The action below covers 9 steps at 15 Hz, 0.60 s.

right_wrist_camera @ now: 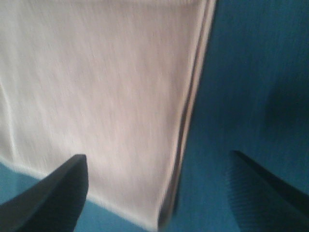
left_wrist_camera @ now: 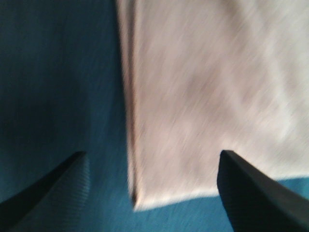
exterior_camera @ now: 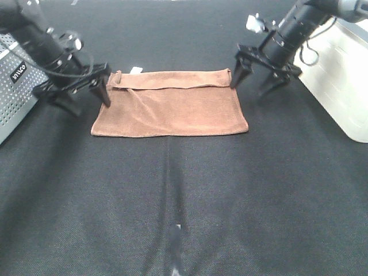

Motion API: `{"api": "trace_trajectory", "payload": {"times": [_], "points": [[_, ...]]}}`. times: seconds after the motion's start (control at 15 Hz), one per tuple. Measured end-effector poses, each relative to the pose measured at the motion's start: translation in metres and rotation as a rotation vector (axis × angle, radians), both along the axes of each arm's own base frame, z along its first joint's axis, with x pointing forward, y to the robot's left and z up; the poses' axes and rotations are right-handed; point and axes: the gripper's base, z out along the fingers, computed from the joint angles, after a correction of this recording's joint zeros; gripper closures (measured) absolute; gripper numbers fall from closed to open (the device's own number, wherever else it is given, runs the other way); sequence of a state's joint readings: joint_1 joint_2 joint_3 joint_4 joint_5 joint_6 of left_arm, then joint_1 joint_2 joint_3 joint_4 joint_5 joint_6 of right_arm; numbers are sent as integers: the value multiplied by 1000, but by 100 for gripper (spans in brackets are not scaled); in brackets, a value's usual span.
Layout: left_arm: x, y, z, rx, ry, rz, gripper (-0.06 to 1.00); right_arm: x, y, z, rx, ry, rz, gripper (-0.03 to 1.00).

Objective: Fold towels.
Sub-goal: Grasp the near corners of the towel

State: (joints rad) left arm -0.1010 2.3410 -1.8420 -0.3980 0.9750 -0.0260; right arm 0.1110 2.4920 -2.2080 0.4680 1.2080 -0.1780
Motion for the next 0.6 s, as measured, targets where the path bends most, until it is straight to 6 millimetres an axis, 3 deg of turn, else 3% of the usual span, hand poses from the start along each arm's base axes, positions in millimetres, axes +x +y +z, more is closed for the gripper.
{"api": "trace_trajectory", "payload": {"times": [0.2,0.6], "points": [[-27,7,0,25,-45,57,24,-24,0,-19,24,117,12,23],[-25,8,-8,37,-80,79,24,-29,2,-34,41,125,12,23]]}}
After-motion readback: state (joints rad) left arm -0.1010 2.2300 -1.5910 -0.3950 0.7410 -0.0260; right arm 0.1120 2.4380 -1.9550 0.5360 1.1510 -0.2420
